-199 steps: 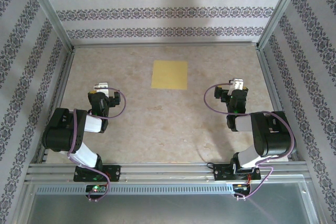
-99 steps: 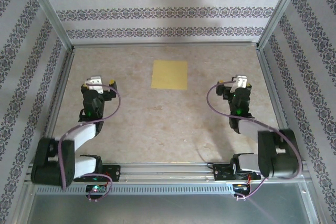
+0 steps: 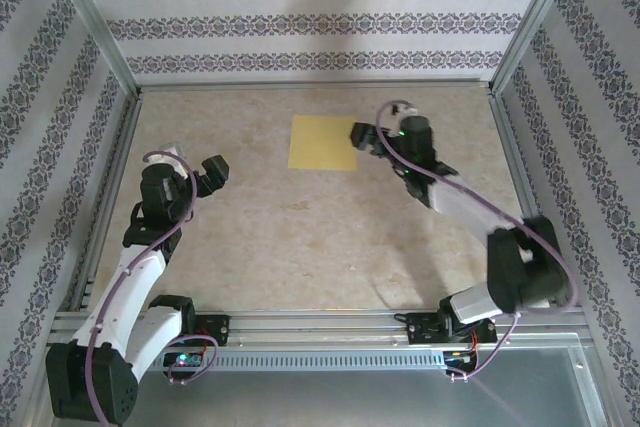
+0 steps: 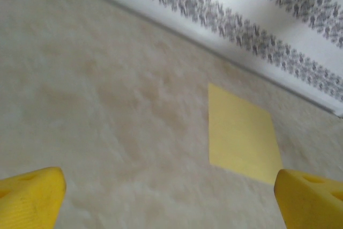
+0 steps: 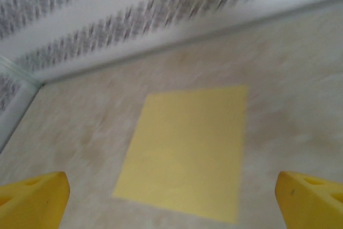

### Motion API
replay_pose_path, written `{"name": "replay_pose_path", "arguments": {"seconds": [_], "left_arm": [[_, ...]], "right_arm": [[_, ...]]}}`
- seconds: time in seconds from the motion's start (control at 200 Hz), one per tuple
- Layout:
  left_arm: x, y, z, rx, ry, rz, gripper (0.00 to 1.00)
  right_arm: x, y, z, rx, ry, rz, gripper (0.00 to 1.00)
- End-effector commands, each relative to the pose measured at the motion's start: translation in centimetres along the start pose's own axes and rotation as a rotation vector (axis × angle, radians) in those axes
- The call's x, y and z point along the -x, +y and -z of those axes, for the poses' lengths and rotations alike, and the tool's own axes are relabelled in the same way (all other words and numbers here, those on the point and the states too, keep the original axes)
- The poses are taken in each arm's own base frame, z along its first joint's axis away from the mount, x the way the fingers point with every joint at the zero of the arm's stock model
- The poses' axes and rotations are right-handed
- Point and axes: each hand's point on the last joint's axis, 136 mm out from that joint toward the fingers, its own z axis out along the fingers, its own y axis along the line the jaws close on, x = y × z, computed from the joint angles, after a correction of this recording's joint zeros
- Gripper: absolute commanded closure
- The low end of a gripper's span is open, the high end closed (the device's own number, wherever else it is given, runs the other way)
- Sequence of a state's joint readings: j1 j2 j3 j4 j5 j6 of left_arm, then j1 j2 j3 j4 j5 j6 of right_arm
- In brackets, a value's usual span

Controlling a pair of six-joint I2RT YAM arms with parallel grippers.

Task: Fold a paper plane with a square sheet of paper (fold left side to right side)
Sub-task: Move the square sheet of paper to the center of the table.

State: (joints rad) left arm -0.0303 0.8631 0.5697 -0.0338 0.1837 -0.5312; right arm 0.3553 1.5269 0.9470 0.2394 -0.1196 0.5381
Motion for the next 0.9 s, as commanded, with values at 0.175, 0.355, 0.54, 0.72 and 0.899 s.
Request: {"name": "replay_pose_path", "arguments": {"seconds": [0.175,0.355,0.54,0.72,0.899], "left_arm": [[-5.9,0.5,1.2,-0.040,0.210,0.226,0.00],[-6.6,1.0,1.3,-0.028,0.215,0.232,0.00],[-6.5,1.2,1.4,-0.013,0.213,0.212,0.00],[-6.5,1.3,1.3,-0.006,0.214,0.211,0.00],[-6.4,1.4,1.5,0.005,0.215,0.200,0.00]], "right_arm": [[-7.3,3.7,-9.3,-0.028,0.333,-0.140,0.02],[-9.4,3.9,-12.9,-0.054,0.408,-0.134,0.02],[-10.4,3.5,-14.6,-0.083,0.452,-0.110,0.02],[-12.1,2.6,-15.3,-0.094,0.509,-0.117,0.02],[-13.6,2.0,-15.1,-0.109,0.566,-0.101,0.02]]}}
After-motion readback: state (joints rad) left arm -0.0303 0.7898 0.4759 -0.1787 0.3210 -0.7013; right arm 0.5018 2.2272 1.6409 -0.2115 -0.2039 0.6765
